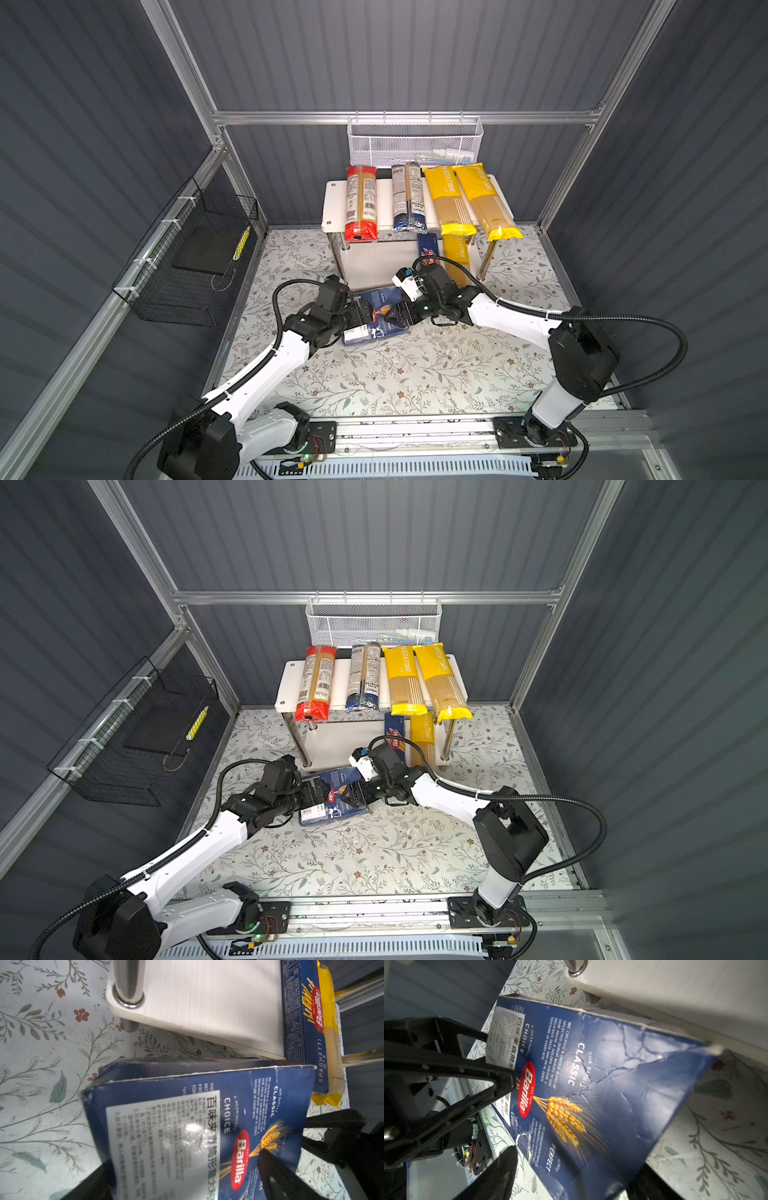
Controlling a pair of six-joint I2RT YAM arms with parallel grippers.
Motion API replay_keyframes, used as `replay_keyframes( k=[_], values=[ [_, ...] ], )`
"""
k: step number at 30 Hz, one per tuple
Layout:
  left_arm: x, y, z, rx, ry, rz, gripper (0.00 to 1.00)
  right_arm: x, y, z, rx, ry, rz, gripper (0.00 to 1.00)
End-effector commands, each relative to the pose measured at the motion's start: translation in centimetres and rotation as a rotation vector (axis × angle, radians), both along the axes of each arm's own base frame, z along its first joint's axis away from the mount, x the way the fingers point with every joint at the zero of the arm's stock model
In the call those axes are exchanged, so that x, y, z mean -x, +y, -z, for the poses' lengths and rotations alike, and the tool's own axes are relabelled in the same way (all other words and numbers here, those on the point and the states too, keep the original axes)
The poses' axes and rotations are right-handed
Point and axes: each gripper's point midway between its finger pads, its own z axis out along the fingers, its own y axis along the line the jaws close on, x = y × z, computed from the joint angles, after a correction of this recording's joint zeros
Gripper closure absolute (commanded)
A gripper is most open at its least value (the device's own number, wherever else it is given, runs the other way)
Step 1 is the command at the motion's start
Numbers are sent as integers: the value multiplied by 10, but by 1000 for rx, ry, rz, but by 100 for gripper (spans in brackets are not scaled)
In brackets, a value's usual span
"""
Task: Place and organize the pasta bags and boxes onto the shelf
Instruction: 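Carry the Barilla Classic box with both grippers under the lower shelf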
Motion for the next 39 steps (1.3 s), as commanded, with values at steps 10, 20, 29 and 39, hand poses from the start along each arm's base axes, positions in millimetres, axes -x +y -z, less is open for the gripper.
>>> replay_keyframes(
  k=[10, 20, 29, 39],
  values=[
    [-35, -81, -102, 264, -263, 261, 1, 7, 31, -76, -248, -138, -117, 21],
    [-50, -93, -104, 272, -283, 282, 1, -10, 20, -84, -261, -160, -35, 22],
    [-53, -94, -98, 271, -283, 279, 1, -29, 11, -98, -265, -214, 36, 21],
    [-66, -91, -104, 237, -313, 241, 1, -47, 7, -108, -233, -244, 96, 19]
  ],
)
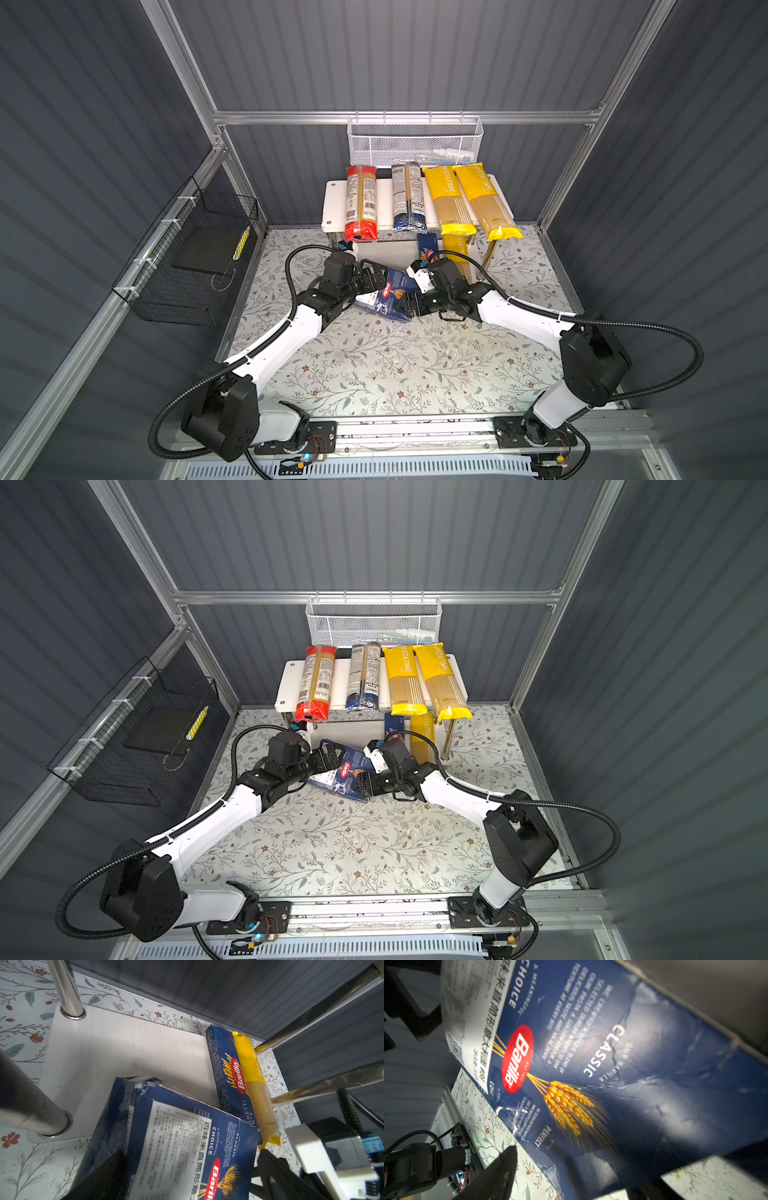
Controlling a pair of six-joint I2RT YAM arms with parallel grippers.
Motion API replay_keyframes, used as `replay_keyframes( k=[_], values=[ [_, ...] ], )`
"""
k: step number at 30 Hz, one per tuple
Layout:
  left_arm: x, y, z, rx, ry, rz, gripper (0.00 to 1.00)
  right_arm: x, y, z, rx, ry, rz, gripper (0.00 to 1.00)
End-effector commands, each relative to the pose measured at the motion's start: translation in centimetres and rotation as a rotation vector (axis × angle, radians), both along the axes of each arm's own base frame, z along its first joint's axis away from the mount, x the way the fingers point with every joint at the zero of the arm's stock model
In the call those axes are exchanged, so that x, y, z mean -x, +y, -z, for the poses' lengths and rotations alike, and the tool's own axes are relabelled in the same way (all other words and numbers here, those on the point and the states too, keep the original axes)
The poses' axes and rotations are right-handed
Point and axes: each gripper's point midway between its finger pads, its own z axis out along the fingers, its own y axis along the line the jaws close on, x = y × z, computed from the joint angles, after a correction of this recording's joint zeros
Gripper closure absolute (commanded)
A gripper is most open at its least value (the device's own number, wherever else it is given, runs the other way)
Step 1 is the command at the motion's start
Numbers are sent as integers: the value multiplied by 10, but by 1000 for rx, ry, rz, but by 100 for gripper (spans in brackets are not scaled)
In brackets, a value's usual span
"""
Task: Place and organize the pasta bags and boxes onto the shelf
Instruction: 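Carry the Barilla Classic box with both grippers under the lower shelf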
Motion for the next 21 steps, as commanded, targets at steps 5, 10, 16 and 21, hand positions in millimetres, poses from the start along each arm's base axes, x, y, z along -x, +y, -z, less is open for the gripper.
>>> replay_keyframes(
  k=[5, 10, 16, 21],
  values=[
    [9, -43, -29, 100, -47, 163, 1, -21, 37, -105, -227, -286, -68, 19],
    [3, -40, -26, 77, -53, 137, 1, -28, 35, -106, -227, -298, -38, 19],
    [-4, -40, -24, 65, -55, 117, 1, -33, 37, -115, -273, -306, -10, 18],
    [-13, -35, -30, 43, -88, 81, 1, -46, 35, -115, -260, -305, 35, 17]
  ],
)
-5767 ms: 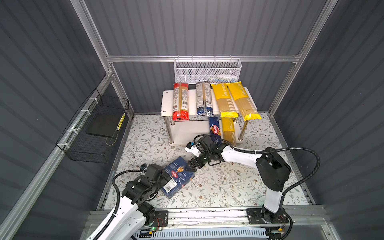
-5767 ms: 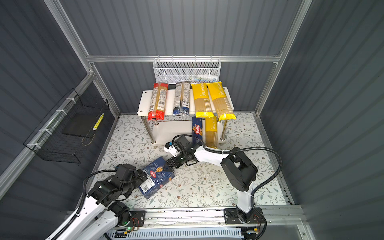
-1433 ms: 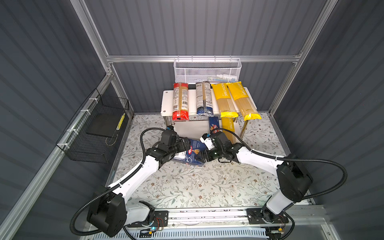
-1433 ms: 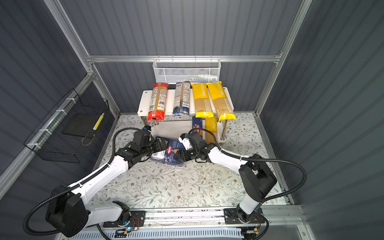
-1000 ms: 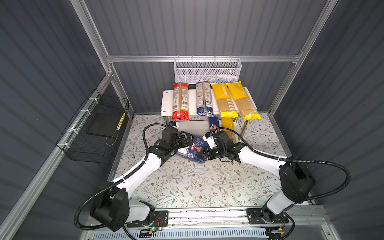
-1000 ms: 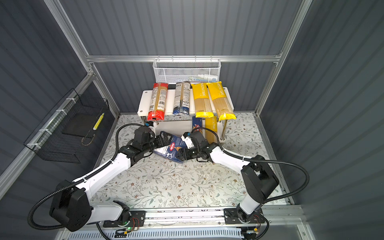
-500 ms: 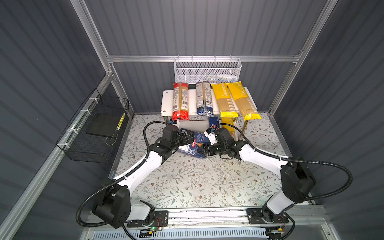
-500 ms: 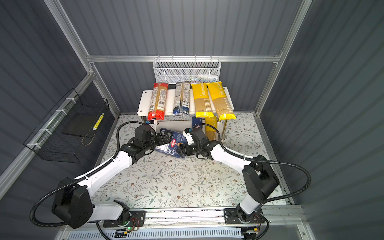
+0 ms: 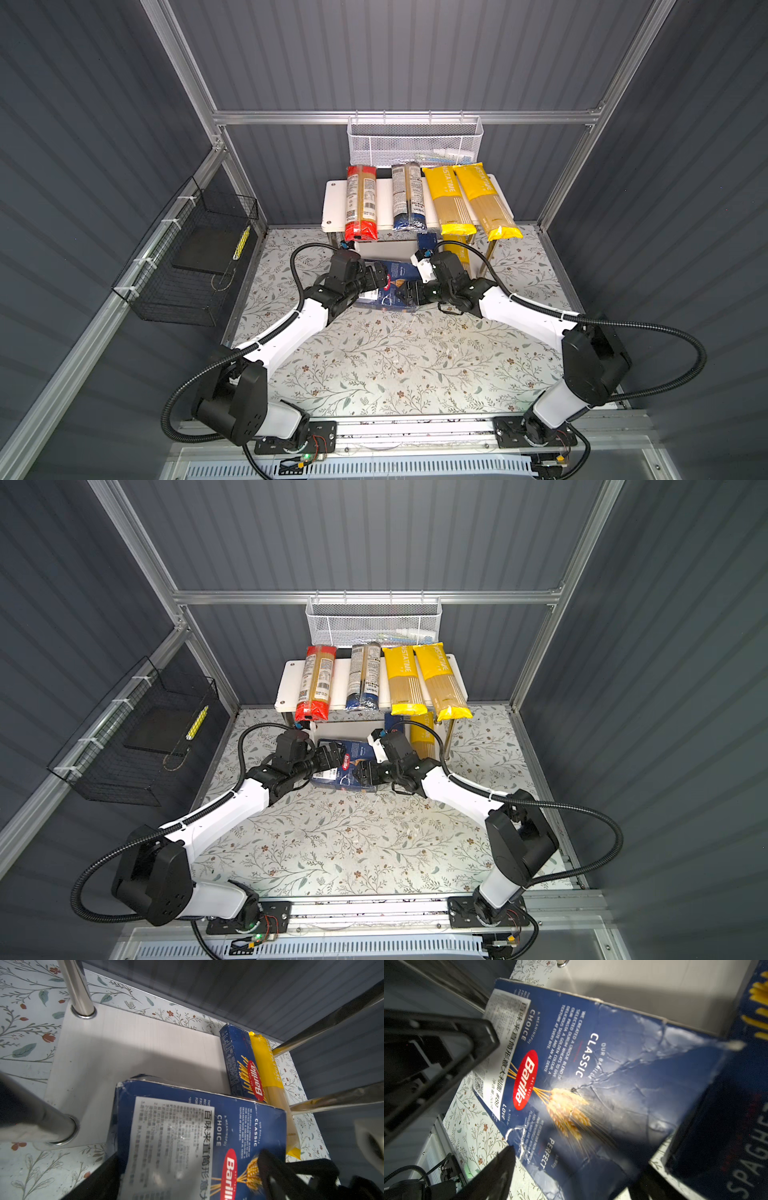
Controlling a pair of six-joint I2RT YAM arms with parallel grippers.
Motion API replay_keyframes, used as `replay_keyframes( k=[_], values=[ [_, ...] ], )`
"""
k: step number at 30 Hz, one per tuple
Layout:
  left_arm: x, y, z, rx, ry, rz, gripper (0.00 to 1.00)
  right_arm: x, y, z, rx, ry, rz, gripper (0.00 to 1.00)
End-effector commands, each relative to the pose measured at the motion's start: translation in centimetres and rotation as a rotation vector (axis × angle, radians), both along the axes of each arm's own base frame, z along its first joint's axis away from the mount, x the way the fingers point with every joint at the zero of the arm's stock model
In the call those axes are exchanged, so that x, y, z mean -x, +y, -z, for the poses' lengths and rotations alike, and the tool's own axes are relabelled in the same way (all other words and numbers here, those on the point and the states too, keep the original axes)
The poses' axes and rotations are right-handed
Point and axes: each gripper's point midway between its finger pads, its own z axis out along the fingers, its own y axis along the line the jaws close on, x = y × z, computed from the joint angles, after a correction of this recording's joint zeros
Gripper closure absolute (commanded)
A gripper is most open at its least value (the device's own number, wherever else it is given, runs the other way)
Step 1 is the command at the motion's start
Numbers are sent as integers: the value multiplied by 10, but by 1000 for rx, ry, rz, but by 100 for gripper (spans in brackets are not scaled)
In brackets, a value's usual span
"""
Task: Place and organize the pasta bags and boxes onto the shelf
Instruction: 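Carry the Barilla Classic box with both grippers under the lower shelf, then set the Barilla Classic box down beside the spaghetti box and open both grippers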
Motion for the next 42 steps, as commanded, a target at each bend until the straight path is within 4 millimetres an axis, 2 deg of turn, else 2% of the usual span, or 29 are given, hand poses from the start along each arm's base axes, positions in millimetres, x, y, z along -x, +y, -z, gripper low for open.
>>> replay_keyframes(
  k=[1, 12, 15, 22, 29, 32, 38, 42],
  values=[
    [1, -39, -50, 89, -117, 133, 1, -16, 37, -92, -221, -236, -65, 17],
    [-24, -40, -49, 15, -128, 106, 1, -42, 21, -77, -238, -187, 36, 15],
    [-31, -39, -43, 2, -114, 97, 1, -47, 19, -72, -238, -177, 46, 15],
    [-43, -26, -33, -22, -95, 47, 1, -59, 17, -62, -230, -170, 74, 15],
    [-56, -15, -32, -60, -90, 12, 1, -70, 14, -51, -210, -157, 101, 12],
    [-58, -18, -27, -94, -93, 45, 1, -74, 10, -48, -197, -153, 118, 13],
    [-61, -10, -10, -141, -60, 37, 1, -80, 4, -45, -189, -146, 136, 12],
    [-60, -2, -6, -175, -45, 22, 1, -79, 3, -43, -182, -136, 134, 12]
  ],
)
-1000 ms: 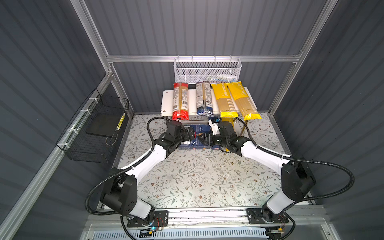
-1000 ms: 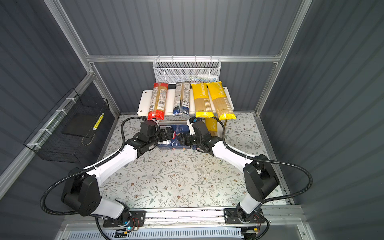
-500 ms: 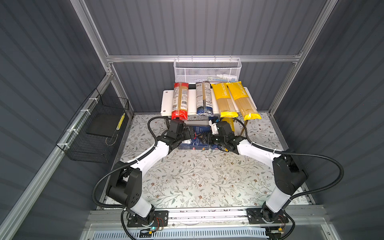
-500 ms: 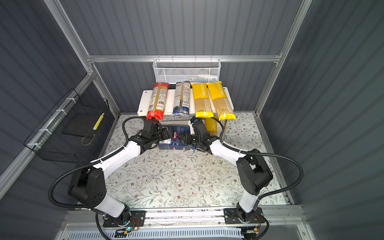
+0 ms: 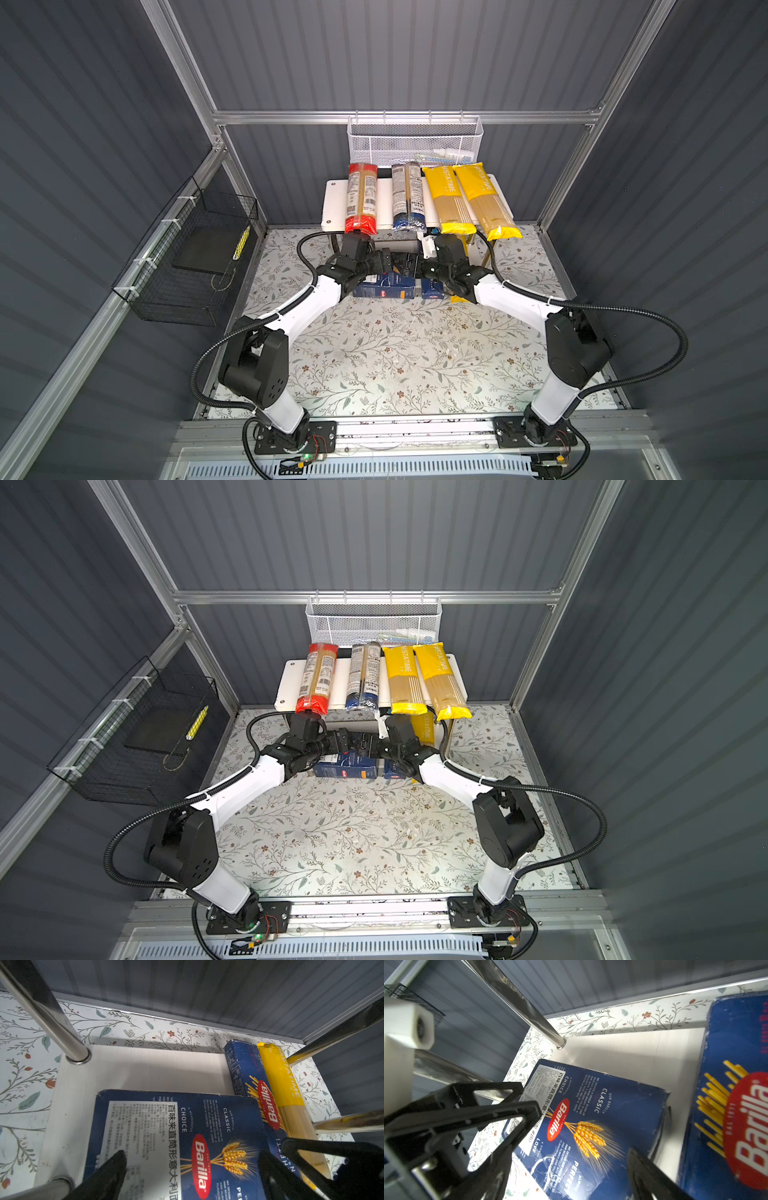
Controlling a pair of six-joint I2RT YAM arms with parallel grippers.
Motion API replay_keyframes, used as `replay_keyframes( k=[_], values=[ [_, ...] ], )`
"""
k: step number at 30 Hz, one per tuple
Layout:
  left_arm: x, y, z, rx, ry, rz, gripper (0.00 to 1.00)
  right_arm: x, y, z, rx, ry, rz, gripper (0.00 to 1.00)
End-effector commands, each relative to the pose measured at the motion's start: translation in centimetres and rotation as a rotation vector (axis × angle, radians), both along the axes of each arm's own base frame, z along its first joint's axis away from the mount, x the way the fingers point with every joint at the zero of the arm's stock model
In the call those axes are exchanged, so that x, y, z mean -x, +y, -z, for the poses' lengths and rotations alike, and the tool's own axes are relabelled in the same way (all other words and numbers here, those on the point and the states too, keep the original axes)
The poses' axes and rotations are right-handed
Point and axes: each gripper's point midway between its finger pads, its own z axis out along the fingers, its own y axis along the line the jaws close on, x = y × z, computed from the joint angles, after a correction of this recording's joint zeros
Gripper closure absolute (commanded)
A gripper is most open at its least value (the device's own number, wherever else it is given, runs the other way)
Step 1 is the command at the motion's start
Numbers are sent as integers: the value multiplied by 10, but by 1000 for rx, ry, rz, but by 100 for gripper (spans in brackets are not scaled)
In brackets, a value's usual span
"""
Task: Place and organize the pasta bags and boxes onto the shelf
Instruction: 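Set the Barilla Classic box down beside the spaghetti box and open both grippers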
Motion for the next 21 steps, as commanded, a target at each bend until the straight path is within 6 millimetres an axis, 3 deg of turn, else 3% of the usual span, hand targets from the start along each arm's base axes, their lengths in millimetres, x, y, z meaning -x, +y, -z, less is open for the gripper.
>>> replay_keyframes(
  k=[1, 10, 21],
  values=[
    [-4, 8, -1, -49, -3, -4, 1, -3, 3, -10, -15, -26, -15, 12],
    [21, 23, 8, -90, 26, -3, 1, 27, -16, 5, 33, -25, -43, 13],
    [54, 41, 7, -65, 55, -38, 1, 73, -35, 4, 115, -55, -128, 14]
  ],
)
